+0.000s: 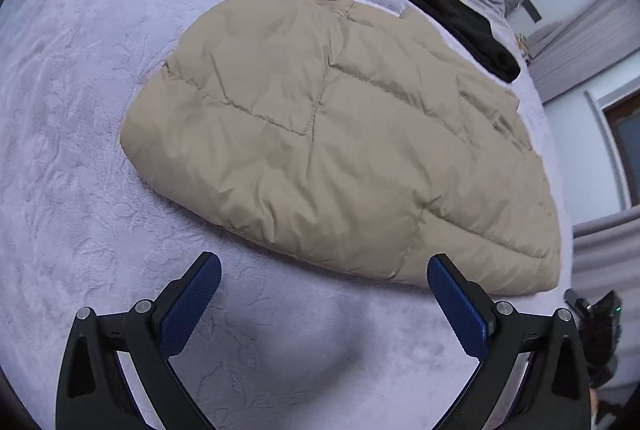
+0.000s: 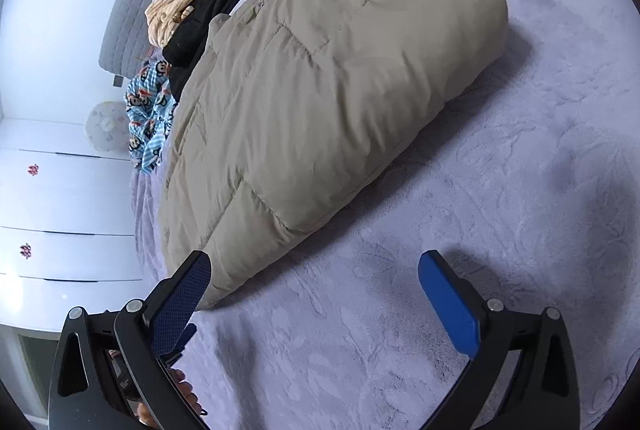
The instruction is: Fold large clothes
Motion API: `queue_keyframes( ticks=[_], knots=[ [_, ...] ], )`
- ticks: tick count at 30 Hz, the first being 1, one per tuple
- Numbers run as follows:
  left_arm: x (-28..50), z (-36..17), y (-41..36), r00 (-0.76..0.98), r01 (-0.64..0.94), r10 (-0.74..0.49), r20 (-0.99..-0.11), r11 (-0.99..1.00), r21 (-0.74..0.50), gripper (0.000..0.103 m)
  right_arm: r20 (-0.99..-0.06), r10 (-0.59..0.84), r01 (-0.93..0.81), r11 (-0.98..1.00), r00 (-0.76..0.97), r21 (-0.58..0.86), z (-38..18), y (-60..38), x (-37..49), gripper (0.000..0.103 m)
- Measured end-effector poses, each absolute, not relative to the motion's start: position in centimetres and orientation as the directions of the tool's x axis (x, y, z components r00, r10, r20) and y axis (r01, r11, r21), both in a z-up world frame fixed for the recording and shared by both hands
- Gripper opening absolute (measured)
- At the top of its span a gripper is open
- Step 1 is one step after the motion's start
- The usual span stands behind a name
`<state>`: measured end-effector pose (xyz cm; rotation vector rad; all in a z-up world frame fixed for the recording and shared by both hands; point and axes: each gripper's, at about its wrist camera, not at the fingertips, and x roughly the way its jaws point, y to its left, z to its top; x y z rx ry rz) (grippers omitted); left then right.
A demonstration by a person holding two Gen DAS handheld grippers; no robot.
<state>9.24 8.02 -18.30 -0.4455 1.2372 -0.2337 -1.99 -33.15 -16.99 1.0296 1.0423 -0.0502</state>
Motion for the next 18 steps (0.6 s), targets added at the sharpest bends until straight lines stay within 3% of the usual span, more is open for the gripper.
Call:
queue_keyframes(
  ticks=[10, 18],
  knots=[
    [11.0, -22.6, 12.1, 0.292, -0.231, -0.599, -0.746, 0.712, -0.663, 0.103, -0.634, 0.503, 0.488, 0.405, 0.587, 0.773, -18.8, -35.1, -1.3, 0.103],
    [16.0, -23.2, 10.8, 0.365, -0.217, -0.592, -0.718, 0.696, -0.684, 0.103, -0.559, 0.532, 0.475, 0.302, 0.636, 0.827, -20.7, -36.0, 1.3, 0.103]
  ],
)
